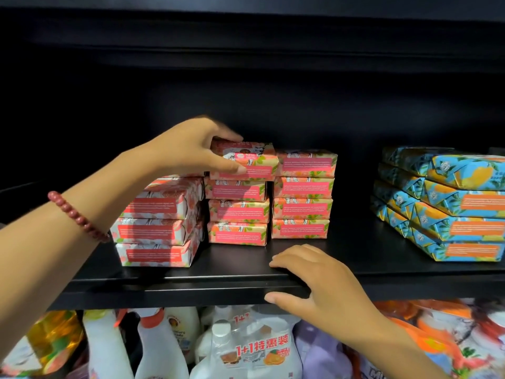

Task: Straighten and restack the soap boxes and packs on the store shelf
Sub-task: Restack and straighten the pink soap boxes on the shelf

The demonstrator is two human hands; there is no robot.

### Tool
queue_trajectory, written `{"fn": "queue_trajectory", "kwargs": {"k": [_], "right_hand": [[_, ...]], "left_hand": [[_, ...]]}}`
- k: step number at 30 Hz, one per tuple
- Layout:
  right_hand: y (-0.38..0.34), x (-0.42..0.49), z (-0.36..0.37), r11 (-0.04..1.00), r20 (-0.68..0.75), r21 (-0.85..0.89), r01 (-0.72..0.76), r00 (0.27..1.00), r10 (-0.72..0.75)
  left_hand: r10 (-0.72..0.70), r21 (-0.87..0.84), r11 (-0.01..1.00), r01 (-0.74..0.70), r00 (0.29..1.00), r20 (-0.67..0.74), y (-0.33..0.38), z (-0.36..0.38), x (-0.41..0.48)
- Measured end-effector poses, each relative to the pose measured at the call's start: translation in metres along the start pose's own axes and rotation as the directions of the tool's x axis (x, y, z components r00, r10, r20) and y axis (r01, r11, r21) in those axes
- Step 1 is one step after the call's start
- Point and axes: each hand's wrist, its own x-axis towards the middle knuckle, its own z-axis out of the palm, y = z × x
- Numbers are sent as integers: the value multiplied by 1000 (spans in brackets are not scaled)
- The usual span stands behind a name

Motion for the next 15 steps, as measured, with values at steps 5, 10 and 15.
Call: {"fn": "queue_trajectory", "kwargs": {"k": [5, 10, 15], "right_hand": [[1, 0, 1, 1000, 5, -14, 0, 1000, 0], [1, 1, 2, 1000, 5, -29, -2, 1000, 2], [2, 0, 3, 1000, -8, -26, 2, 1000, -2]], "left_hand": [[-4, 10, 1000, 4, 999, 47, -2, 4, -3], [34, 94, 995, -29, 998, -57, -4, 7, -6], [51, 175, 984, -24, 987, -154, 0, 10, -10]]}}
